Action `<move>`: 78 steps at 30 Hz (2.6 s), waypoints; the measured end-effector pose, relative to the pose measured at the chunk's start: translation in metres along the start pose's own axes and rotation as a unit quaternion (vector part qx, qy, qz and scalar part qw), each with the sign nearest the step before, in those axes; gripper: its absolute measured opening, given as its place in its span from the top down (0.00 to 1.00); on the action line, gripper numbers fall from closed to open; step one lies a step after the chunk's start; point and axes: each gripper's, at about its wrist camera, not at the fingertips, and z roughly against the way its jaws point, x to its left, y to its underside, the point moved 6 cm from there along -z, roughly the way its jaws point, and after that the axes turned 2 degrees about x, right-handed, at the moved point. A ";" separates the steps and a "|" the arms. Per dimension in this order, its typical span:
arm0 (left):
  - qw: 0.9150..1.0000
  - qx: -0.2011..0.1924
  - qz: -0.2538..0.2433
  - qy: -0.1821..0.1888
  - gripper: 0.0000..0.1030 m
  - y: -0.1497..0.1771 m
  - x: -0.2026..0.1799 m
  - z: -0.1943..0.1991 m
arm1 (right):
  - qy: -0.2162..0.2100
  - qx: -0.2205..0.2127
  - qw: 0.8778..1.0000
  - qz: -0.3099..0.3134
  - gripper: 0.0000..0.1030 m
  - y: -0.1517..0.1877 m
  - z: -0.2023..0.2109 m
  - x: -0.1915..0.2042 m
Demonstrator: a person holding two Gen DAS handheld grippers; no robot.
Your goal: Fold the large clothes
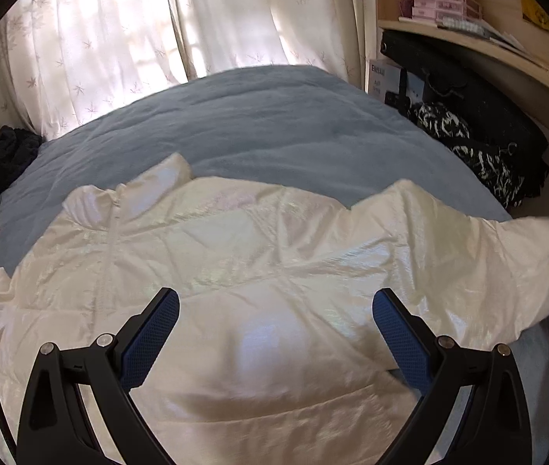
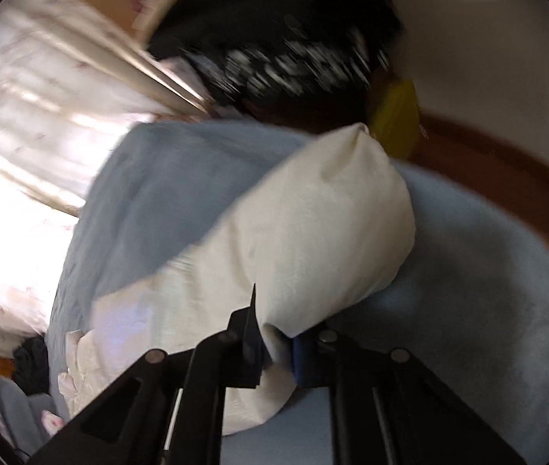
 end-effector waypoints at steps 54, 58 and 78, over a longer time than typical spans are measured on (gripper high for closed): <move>0.954 0.149 0.177 0.190 0.92 0.082 0.176 -0.025 | -0.120 0.117 0.920 0.355 0.48 0.332 0.032 0.244; 0.980 0.038 0.129 0.150 0.93 0.025 0.189 0.020 | -0.123 0.100 0.921 0.355 0.48 0.319 0.045 0.248; 0.965 0.076 0.229 0.105 0.18 0.062 0.335 -0.046 | -0.067 0.131 0.927 0.346 0.43 0.204 -0.007 0.265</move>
